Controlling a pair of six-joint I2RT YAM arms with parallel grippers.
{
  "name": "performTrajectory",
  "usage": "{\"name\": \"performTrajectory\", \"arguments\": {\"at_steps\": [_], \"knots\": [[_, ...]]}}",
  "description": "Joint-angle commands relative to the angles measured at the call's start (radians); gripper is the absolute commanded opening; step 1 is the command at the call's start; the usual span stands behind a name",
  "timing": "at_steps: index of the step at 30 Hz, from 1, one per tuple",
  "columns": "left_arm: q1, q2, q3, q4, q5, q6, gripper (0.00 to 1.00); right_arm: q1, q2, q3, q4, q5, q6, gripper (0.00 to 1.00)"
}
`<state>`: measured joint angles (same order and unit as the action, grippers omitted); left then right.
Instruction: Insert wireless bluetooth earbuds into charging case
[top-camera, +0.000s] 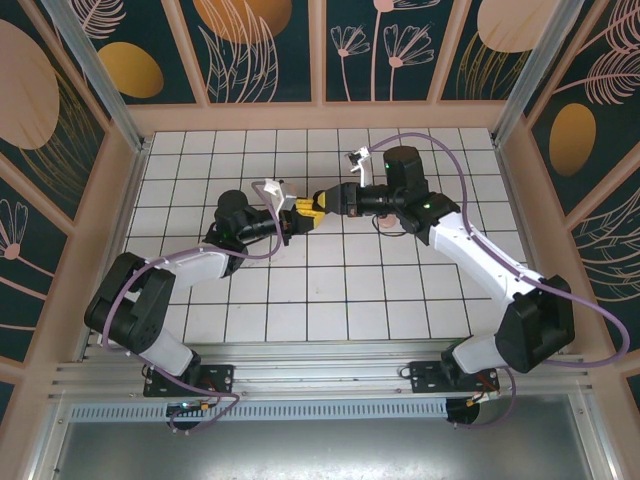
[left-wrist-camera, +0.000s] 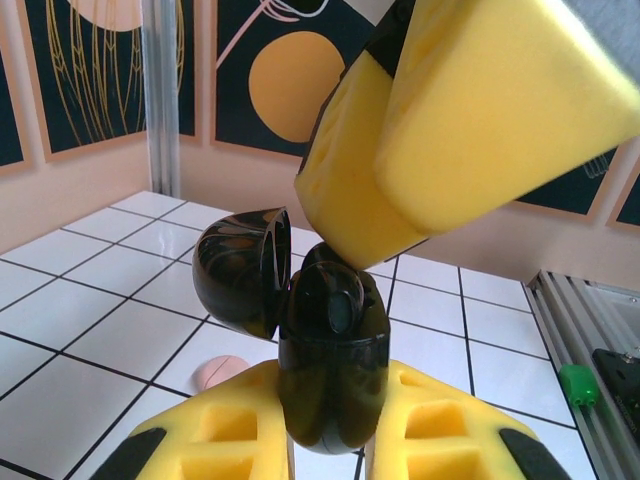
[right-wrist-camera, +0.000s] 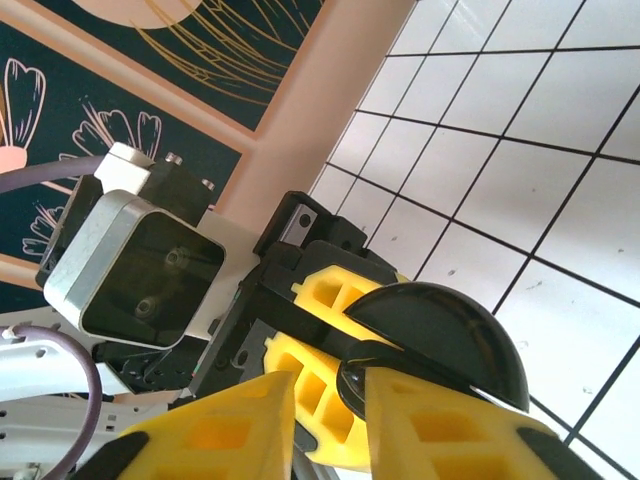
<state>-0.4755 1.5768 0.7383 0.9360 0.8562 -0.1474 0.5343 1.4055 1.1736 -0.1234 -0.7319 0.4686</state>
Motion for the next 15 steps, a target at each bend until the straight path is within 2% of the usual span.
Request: {"name": "performTrajectory", "arguments": {"at_steps": [1,9,15], "knots": [[-0.002,-0.03,0.007,-0.005,0.04,0.04,0.07,-0.019,-0.073,0.028,0.013,-0.003,-0.051,0.34],[-0.003,-0.041,0.012,-0.012,0.114,0.068,0.08,-0.124,-0.114,0.043,-0.036,-0.106,-0.128,0.51],[-0.006,-0.046,0.03,-0.048,0.133,0.082,0.08,-0.124,-0.021,0.105,-0.099,-0.18,-0.18,0.53]]}}
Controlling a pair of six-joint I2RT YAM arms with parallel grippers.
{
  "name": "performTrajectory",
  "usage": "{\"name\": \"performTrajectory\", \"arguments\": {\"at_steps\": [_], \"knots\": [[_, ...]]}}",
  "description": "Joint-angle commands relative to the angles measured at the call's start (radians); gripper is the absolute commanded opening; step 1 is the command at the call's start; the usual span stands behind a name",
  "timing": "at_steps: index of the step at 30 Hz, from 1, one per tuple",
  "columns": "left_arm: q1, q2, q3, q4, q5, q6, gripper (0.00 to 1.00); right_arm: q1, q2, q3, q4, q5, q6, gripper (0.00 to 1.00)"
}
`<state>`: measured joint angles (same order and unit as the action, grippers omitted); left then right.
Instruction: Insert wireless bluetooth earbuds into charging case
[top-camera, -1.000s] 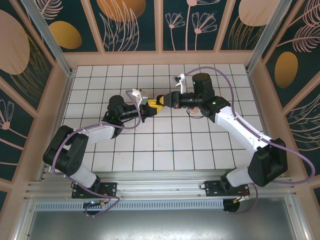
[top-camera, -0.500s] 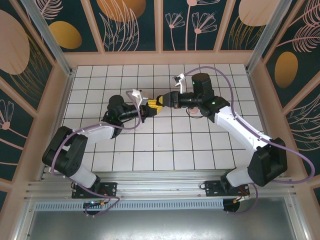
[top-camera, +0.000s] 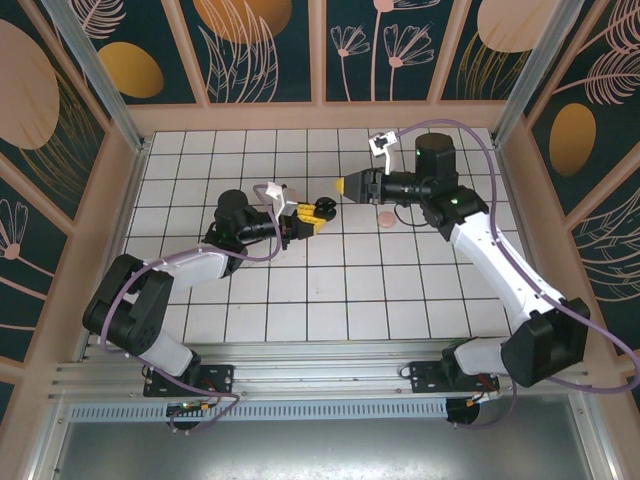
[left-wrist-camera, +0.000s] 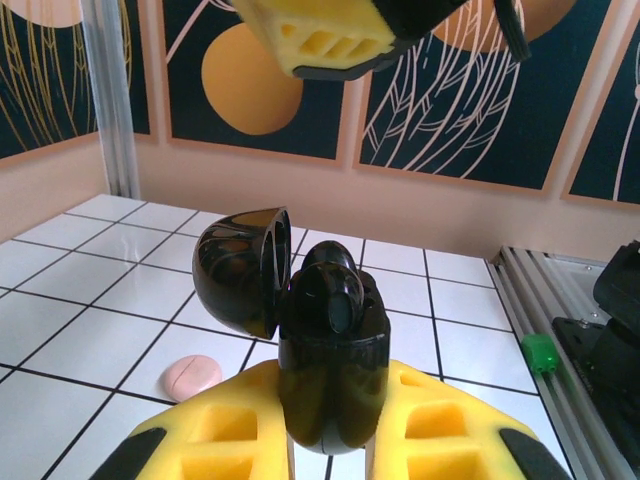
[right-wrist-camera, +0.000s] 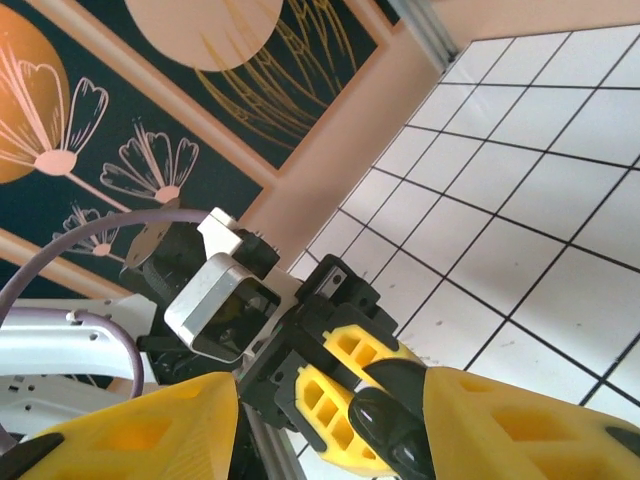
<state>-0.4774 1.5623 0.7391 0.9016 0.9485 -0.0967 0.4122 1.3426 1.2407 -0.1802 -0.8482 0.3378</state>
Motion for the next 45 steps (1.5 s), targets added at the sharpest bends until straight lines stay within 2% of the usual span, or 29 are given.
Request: {"name": "performTrajectory", "arguments": {"at_steps": [1,15,27,29,32,36,41,45], "knots": [[-0.006,-0.031,0.031,-0.016,0.042,0.035,0.08,0.0,0.057,0.042,-0.041,-0.069,-0.049,0.53],[-0.009,-0.029,0.056,-0.046,0.013,0.034,0.08,0.059,0.148,0.067,-0.042,-0.149,-0.061,0.54],[-0.009,-0.019,0.062,-0.083,-0.033,0.023,0.08,0.033,0.002,-0.031,-0.008,-0.132,-0.029,0.52],[-0.008,-0.016,0.071,-0.098,-0.055,0.001,0.08,0.015,-0.023,-0.062,0.012,-0.098,-0.004,0.52],[-0.009,-0.009,0.091,-0.135,-0.1,-0.061,0.08,-0.036,-0.061,-0.096,0.006,0.035,0.046,0.52],[-0.015,0.019,0.129,-0.183,-0.167,-0.207,0.07,-0.119,-0.115,-0.159,0.016,0.186,0.13,0.52],[-0.063,0.084,0.275,-0.442,-0.313,-0.359,0.04,-0.18,-0.169,-0.243,0.006,0.357,0.224,0.51],[-0.104,0.178,0.398,-0.602,-0.375,-0.504,0.04,-0.209,-0.216,-0.322,0.03,0.408,0.278,0.5]]}}
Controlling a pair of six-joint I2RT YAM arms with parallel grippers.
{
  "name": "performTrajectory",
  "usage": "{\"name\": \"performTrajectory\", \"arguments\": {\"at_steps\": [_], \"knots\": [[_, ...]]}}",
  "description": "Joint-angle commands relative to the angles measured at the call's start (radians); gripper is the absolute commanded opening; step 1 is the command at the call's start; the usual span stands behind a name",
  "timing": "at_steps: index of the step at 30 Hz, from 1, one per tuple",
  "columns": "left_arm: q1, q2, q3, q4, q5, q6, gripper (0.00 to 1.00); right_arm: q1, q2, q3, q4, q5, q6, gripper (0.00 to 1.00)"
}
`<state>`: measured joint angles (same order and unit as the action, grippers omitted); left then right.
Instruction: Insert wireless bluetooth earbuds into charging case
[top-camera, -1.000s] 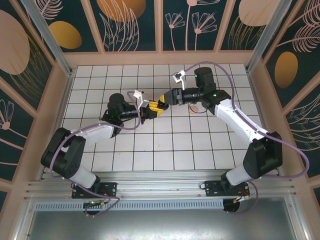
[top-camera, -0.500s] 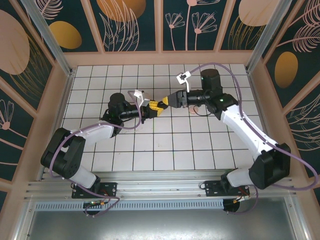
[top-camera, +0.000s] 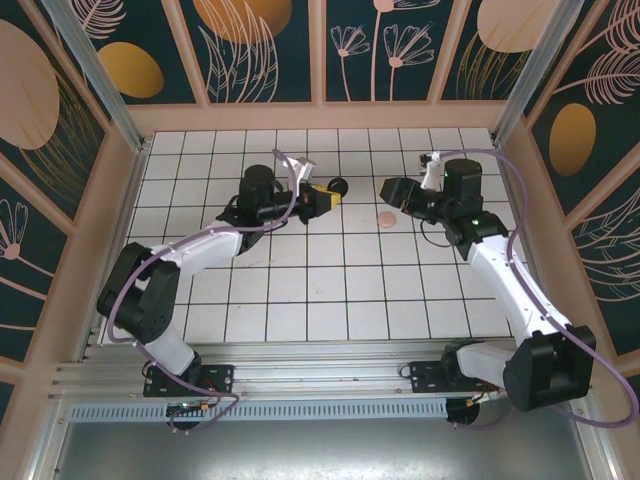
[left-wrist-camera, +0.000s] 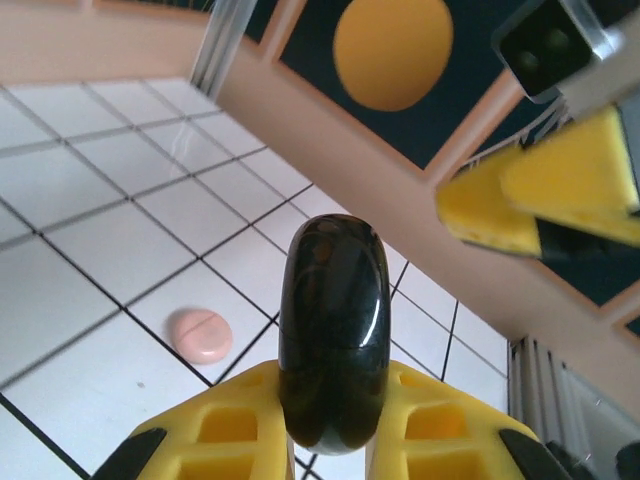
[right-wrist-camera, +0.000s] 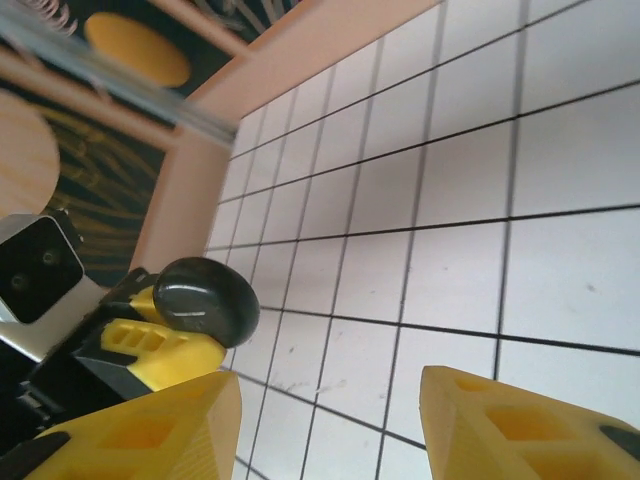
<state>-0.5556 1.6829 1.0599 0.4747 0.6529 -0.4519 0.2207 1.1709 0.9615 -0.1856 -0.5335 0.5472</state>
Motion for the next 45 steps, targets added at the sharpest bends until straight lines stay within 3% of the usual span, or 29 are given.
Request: {"name": "performTrajectory", "arguments": {"at_steps": [1,7,13,25,45], "knots": [[-0.036,0.081,0.114,-0.218,-0.096,-0.171,0.04,-0.026,-0.055,-0.065,0.047,0.092,0.08,0.51],[-0.085,0.245,0.312,-0.417,-0.168,-0.29,0.05,-0.035,-0.099,-0.151,0.079,0.088,0.104,0.5],[-0.108,0.368,0.403,-0.487,-0.225,-0.377,0.04,-0.045,-0.153,-0.232,0.1,0.086,0.106,0.5],[-0.138,0.579,0.64,-0.639,-0.257,-0.38,0.09,-0.081,-0.172,-0.299,0.111,0.038,0.092,0.5],[-0.14,0.711,0.788,-0.761,-0.272,-0.343,0.19,-0.09,-0.191,-0.311,0.119,0.045,0.111,0.49]]}}
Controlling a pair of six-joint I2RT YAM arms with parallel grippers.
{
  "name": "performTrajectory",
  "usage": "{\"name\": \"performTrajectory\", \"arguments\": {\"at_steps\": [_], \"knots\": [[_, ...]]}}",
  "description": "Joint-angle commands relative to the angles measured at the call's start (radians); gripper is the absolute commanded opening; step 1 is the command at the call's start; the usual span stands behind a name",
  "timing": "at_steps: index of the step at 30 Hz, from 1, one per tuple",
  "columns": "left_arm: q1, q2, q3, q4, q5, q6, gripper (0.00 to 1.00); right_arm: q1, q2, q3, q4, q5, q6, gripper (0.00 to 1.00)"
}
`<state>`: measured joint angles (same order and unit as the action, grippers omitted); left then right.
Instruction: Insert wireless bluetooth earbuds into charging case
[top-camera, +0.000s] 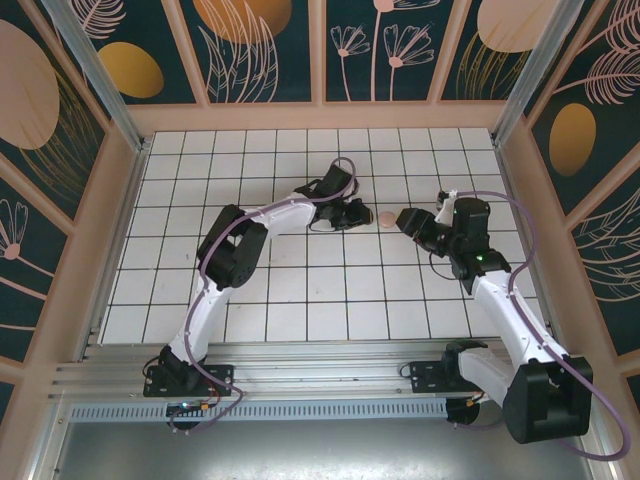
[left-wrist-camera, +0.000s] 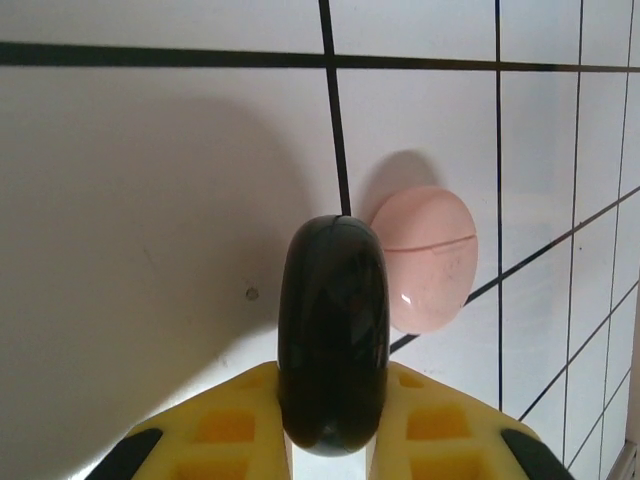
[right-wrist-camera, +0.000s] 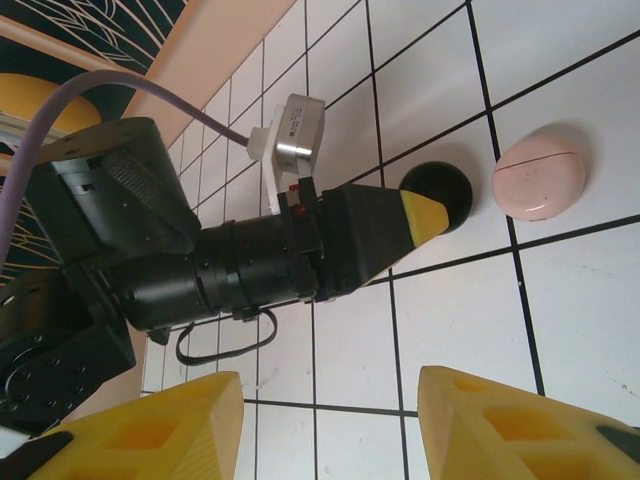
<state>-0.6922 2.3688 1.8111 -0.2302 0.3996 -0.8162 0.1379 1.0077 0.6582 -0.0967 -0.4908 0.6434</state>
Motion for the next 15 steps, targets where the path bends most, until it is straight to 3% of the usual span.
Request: {"name": "performTrajectory", "arguments": {"at_steps": [1,8,11,15], "knots": [[-0.004,0.028,0.039,-0.062,-0.019,0.022,0.2,-0.008,-0.029,-0.008,0.028,0.004,0.015,0.49],[-0.004,0.03,0.042,-0.114,-0.041,0.052,0.31,-0.009,-0.035,0.006,-0.002,0.02,0.002,0.49],[-0.003,0.008,0.049,-0.144,-0.079,0.075,0.39,-0.008,-0.034,0.007,0.005,0.018,0.007,0.49],[-0.004,-0.048,0.071,-0.212,-0.16,0.142,0.44,-0.01,-0.031,0.024,-0.002,0.027,-0.006,0.49]]}}
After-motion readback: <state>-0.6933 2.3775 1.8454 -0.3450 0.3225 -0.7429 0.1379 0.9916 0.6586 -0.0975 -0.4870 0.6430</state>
